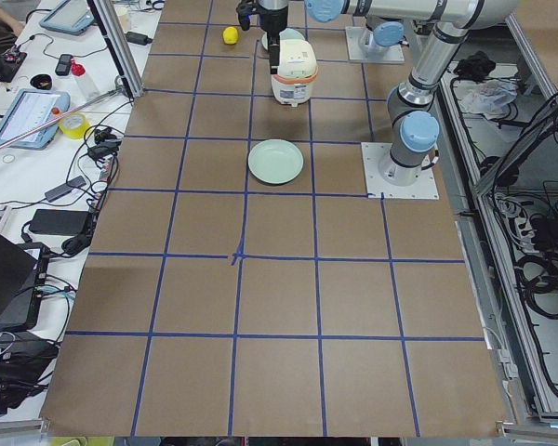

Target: Press rice cooker button

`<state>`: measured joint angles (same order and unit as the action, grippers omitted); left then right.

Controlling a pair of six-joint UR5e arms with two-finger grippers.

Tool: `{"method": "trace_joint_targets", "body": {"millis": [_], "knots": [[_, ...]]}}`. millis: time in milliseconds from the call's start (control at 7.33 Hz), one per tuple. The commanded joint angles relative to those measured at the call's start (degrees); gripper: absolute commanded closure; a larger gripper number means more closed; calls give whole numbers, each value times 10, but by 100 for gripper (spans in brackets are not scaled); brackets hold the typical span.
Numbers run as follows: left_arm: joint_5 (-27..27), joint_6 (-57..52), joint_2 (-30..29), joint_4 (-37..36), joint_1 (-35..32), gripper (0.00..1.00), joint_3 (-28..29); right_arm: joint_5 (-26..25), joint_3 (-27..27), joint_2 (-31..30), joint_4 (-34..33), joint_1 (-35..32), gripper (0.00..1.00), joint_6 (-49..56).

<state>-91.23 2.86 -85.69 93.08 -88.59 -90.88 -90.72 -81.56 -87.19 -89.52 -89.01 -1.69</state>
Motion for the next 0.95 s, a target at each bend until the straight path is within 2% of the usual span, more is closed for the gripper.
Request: {"method": "trace_joint_targets", "body": {"millis": [0,273,409,545,682,818], "knots": [[0,-1,0,0,0,0,0,0,-1,0,3,-1,0,0],[0,-1,0,0,0,0,0,0,-3,-1,5,-2,0,0],[0,-1,0,0,0,0,0,1,-5,-1,5,-3,12,-1],[0,0,0,0,0,0,0,2,-5,-2,27,-5,45,-2],[0,0,0,0,0,0,0,3,-6,-1,55,-15,58,-11],[0,-1,0,0,0,0,0,4,-25,-1,56,-40,81,-22]]}}
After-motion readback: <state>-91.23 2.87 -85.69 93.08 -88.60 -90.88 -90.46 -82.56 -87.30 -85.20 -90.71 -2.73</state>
